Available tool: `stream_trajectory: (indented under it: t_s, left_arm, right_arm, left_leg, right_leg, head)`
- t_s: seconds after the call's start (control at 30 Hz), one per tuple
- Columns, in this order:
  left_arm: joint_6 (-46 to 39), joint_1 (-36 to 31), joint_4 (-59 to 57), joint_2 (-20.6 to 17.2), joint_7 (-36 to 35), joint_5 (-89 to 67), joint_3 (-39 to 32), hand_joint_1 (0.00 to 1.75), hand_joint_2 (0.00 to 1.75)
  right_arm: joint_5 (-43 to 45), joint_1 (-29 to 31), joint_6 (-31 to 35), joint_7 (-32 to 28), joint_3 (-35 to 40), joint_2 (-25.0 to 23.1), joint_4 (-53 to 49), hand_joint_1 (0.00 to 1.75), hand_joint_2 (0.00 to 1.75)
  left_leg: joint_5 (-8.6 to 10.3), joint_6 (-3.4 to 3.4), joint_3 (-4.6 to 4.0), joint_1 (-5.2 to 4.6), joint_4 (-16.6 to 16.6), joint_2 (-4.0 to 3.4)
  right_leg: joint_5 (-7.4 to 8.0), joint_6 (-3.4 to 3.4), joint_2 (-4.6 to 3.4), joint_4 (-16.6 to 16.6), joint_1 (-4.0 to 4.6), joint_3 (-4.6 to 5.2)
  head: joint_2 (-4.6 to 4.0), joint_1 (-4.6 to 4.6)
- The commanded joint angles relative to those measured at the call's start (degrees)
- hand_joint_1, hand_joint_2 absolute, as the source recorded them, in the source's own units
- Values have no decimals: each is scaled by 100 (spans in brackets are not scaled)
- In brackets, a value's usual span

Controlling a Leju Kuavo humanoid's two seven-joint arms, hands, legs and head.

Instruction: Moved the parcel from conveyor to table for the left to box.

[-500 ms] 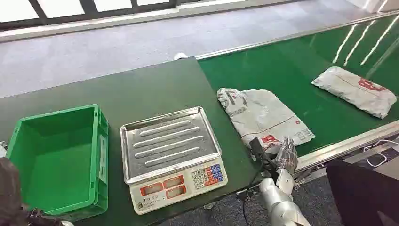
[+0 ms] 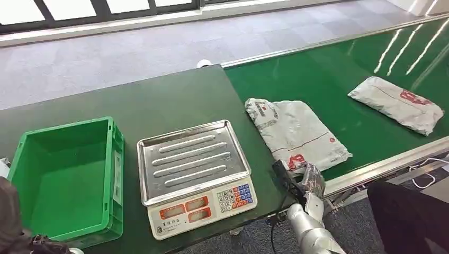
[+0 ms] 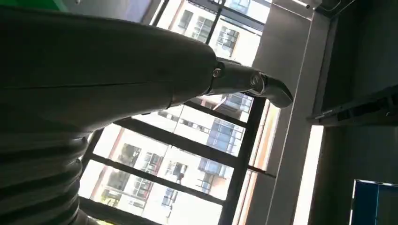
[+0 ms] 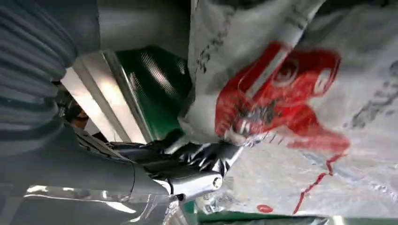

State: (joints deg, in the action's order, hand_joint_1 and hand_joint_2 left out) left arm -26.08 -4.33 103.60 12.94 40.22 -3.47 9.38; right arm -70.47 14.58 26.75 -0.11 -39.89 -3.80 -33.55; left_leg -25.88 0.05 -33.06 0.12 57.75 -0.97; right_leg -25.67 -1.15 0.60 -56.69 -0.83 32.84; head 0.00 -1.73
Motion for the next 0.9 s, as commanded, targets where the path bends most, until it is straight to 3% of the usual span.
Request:
stream_trajectory:
  t_s: [0.03, 0.17, 0.3, 0.4, 0.6, 0.7, 0.8, 0.9]
  left_arm:
    - [-62, -161, -259, -191, -22, 25, 177, 0, 175]
    - [-170, -141, -244, -215, -22, 17, 202, 0, 175]
    - [-243, -89, -207, -260, -22, 33, 240, 0, 175]
    - [-352, -36, -167, -297, -22, 55, 292, 0, 175]
    - [-352, -36, -167, -297, -22, 55, 292, 0, 175]
    - [-417, -2, -128, -274, -22, 81, 325, 0, 175]
    - [-380, -51, -188, -210, -22, 75, 368, 0, 175]
    - [-330, -105, -227, -187, -22, 77, 366, 0, 175]
  right_arm:
    - [4, -53, 16, 2, 169, 39, 252, 175, 175]
    - [23, -115, 85, -176, 309, -77, -318, 175, 175]
    - [89, -364, -198, -177, 498, -338, -1349, 175, 175]
    - [298, -653, 52, -316, 648, -611, -2569, 175, 175]
    - [298, -653, 52, -316, 648, -611, -2569, 175, 175]
    - [1160, -986, 1247, -1071, 732, -930, -4042, 175, 175]
    - [2022, -1263, 1325, -1848, 405, -1508, -6221, 175, 175]
    - [2210, -1347, 1325, -2082, 466, -1620, -7023, 175, 175]
  left_leg:
    - [6, -1, -11, 3, -5, 20]
    - [2, -1, -15, 0, -3, 15]
    - [4, -8, -22, 0, -11, 20]
    - [0, -7, -37, -3, -3, 14]
    - [-1, -4, -53, -3, -3, 17]
    - [-1, -6, -54, -3, -5, 18]
    - [-2, -8, -69, -13, 2, 29]
    - [-7, -9, -74, -11, 7, 36]
  right_leg:
    - [1, 5, 12, 7, 4, 4]
    - [0, 5, 8, 3, 2, 2]
    - [0, 12, 6, 7, 2, 12]
    - [-4, 13, -1, -4, 0, 31]
    - [-7, 12, 5, -9, -1, 48]
    - [-8, 16, 2, -9, -1, 50]
    - [-16, 17, 18, -25, -10, 64]
    - [-19, 18, 21, -28, -7, 68]
  head:
    - [0, 0]
    - [2, -2]
    - [0, 0]
    - [2, -2]
    - [2, 0]
    - [2, 0]
    - [2, -2]
    - [2, 0]
